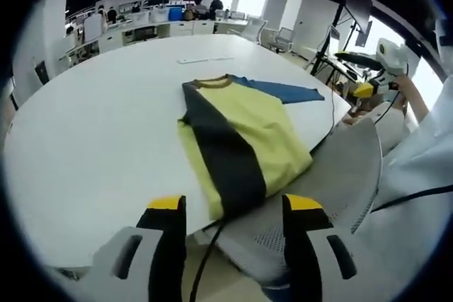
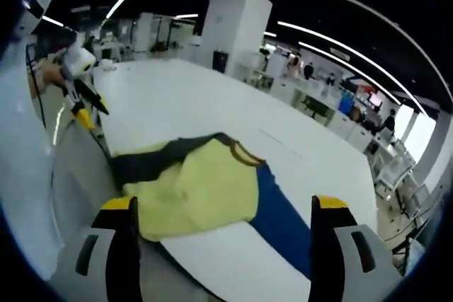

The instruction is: Fold the garment on the visible template until the final outline fits inside the template.

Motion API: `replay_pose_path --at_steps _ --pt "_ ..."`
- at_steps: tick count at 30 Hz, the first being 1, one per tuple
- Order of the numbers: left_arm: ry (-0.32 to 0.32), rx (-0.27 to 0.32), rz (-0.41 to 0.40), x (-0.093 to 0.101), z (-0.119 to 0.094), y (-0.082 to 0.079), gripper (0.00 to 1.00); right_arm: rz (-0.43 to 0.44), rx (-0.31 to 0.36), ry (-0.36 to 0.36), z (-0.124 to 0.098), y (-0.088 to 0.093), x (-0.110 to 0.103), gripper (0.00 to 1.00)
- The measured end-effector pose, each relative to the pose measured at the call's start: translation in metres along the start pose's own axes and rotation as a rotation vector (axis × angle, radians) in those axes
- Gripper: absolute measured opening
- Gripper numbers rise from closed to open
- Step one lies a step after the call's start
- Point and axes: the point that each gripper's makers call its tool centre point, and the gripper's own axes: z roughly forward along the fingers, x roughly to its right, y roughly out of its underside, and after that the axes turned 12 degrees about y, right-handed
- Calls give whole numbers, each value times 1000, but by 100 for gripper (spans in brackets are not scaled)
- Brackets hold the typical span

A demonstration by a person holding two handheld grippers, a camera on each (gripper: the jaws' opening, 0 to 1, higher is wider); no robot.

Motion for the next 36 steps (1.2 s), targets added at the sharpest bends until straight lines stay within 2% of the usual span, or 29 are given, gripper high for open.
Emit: replay_pose_path --at_steps 2,4,8,10,13,19,22,27,32,36 --pt "6 -4 5 0 4 1 44 -1 2 -1 -1 -2 -2 100" --pt "32 -37 6 1 11 7 43 0 10 -1 -2 -4 -2 100" --pt "73 -49 -10 0 23 14 31 -6 12 0 -1 -4 -2 100" --pt "81 -50 -35 -3 29 18 26 -8 4 -5 -1 -2 -3 100" --pt "91 -47 -60 -8 37 22 27 -7 3 -10 -1 -1 -7 100" --pt "155 -75 -144 -8 55 35 16 -4 -7 -22 0 0 -10 100" --pt "189 -71 -188 -8 66 38 13 -2 -3 -19 1 -1 -9 100" --pt "163 -120 -200 -17 78 47 16 -1 -11 -20 2 0 -10 100" --pt "179 -168 -235 -20 87 56 14 5 -10 -19 1 -1 -9 100" --pt "143 -216 -240 -28 92 64 14 6 -9 -20 0 -1 -9 100"
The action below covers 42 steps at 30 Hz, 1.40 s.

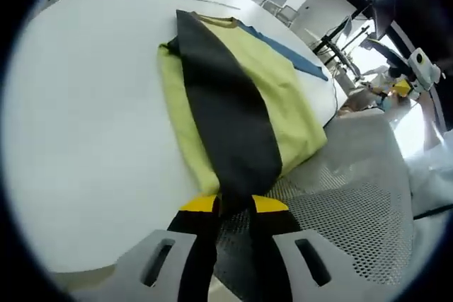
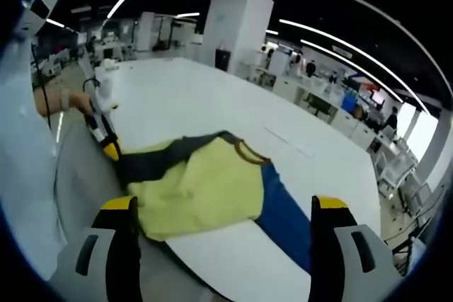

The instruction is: Fold the garment on the visible template until the final outline fits inside the template.

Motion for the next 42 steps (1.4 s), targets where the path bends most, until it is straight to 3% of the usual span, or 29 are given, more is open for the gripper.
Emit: replay_pose_path --at_steps 13,20,24,33,42 --pt "3 -91 35 0 8 5 0 -11 4 -8 5 -4 2 100" --pt "20 -78 13 -1 1 4 0 -14 -4 -5 4 -2 4 100" --pt "21 -33 15 4 -11 -6 0 -12 9 -17 5 -6 2 100" --pt "-54 25 48 -15 -51 -34 0 -24 13 -20 6 -7 3 100" --pt "-191 5 41 -65 -89 -43 0 -26 15 -14 5 -7 3 100"
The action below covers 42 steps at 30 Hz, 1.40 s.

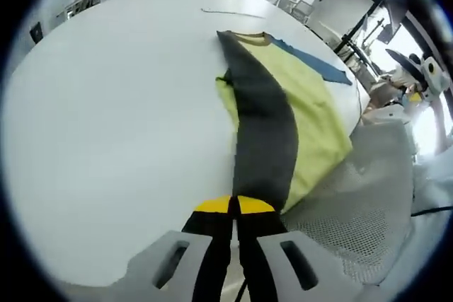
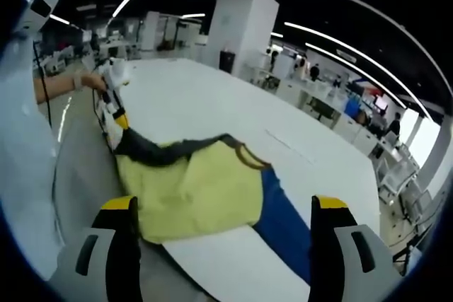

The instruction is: Fold the garment on the visible template until the final outline fits inside the template.

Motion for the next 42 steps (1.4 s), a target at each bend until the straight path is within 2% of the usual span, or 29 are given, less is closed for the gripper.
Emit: replay_pose_path --at_steps 3,13,14,16,21,24,31,42 --pt "-49 8 -14 -20 -13 -1 0 5 2 5 -1 0 1 100" --pt "-147 -15 -32 -56 -30 0 0 3 5 18 -3 -3 3 100" --pt "-162 -18 -28 -60 -32 0 0 0 6 21 -3 -3 3 100" --pt "-239 -15 -10 -75 -40 -4 0 1 10 22 -3 -5 4 100" --pt "-291 -36 11 -91 -53 -9 0 4 9 21 -2 -5 3 100" --pt "-339 -58 29 -107 -59 -13 0 4 8 19 -2 -5 2 100" --pt "-373 -90 27 -131 -61 -19 0 5 9 26 -2 -6 4 100" --pt "-397 -109 21 -150 -61 -22 0 9 -12 28 -5 -1 4 100"
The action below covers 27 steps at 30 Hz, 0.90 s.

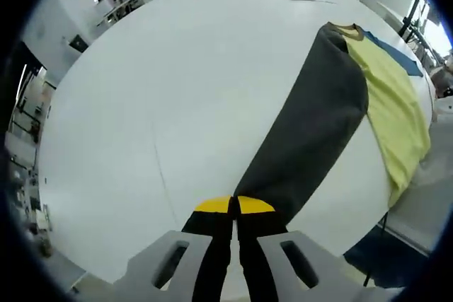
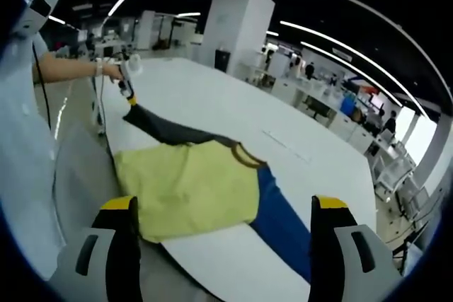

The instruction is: Fold the garment on the visible template until the final outline fits inside the template.

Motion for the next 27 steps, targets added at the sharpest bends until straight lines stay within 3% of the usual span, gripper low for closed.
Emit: replay_pose_path --at_steps 6,17,27 --pt "-45 9 5 -15 -1 -10 0 3 -4 7 0 -1 -1 100" --pt "-87 -46 64 -40 9 -24 0 15 -27 30 -4 2 -1 100" --pt "-119 -58 92 -61 13 -34 0 26 -39 49 -4 0 -2 100"
